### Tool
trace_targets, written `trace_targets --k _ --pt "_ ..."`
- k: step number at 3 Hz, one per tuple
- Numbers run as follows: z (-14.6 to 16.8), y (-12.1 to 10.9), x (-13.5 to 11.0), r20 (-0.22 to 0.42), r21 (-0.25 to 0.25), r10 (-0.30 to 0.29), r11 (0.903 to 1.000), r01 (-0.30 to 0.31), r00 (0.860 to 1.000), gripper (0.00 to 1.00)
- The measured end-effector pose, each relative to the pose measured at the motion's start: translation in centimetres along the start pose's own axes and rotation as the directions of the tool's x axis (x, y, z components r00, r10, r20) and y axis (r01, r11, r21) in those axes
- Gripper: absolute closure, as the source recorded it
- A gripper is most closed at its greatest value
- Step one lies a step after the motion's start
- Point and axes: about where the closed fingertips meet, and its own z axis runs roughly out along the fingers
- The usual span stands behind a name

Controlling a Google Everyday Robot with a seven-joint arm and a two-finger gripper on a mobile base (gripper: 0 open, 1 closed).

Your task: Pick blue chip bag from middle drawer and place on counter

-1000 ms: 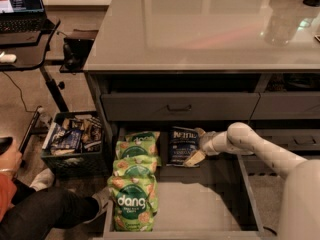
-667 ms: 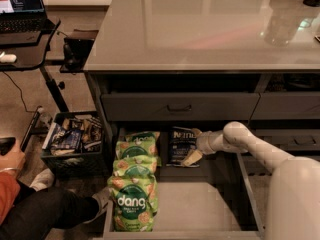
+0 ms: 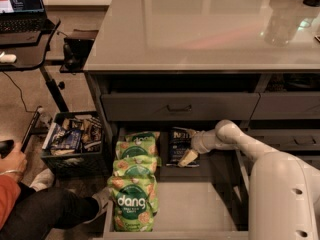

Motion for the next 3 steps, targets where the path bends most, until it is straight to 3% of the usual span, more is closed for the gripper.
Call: trace_targets --k 3 --pt "0.03 0.02 0.00 0.000 -0.001 0.000 1.0000 0.000 1.000 0.66"
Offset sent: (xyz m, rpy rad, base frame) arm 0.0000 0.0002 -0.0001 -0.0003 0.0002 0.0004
